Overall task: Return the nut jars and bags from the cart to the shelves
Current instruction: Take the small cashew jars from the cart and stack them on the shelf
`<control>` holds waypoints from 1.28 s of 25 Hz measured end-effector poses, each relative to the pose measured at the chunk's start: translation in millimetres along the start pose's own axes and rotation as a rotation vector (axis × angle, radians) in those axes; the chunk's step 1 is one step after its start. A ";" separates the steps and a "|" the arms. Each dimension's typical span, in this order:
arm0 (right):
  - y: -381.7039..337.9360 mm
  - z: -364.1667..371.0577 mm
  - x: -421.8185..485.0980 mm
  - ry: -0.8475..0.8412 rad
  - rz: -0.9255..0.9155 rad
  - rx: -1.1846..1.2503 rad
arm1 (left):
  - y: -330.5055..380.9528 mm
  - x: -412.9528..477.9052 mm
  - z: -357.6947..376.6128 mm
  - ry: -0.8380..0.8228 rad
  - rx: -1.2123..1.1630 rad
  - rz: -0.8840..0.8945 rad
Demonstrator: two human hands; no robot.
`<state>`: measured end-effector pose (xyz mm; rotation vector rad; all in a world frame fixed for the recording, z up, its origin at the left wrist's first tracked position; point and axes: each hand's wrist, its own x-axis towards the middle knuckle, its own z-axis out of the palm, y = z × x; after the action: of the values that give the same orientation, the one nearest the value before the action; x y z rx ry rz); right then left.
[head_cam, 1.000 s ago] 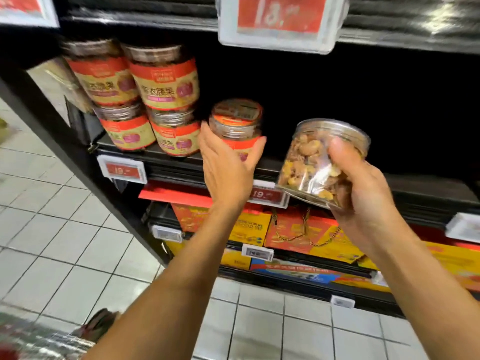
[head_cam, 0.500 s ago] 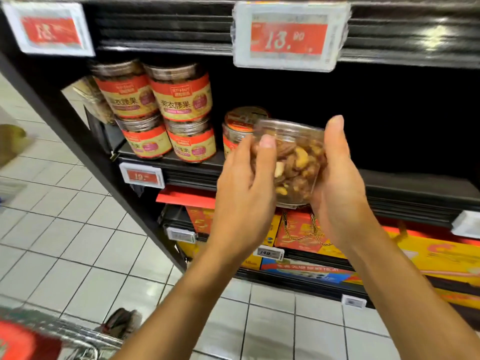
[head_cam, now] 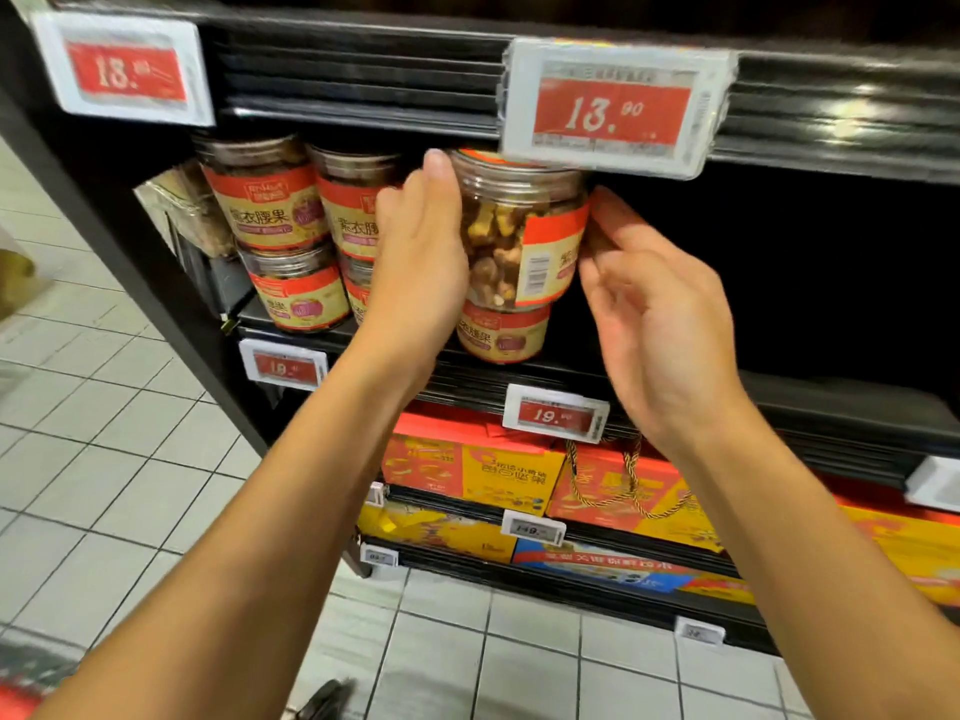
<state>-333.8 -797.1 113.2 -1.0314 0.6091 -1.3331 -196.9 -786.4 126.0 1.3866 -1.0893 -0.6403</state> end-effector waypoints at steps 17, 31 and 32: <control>19.3 -7.8 25.1 0.012 0.030 -0.304 | -29.2 -13.3 -6.1 0.018 -0.057 0.040; 52.1 -13.5 10.1 0.094 0.067 -0.405 | -60.3 -5.9 -8.3 -0.165 -0.273 -0.206; 53.4 -12.4 14.6 0.090 0.069 -0.381 | -61.6 -8.3 -8.8 -0.183 -0.264 -0.199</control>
<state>-315.7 -818.5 63.9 -1.2478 0.9850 -1.2330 -178.2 -783.7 66.1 1.2318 -0.9747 -1.0356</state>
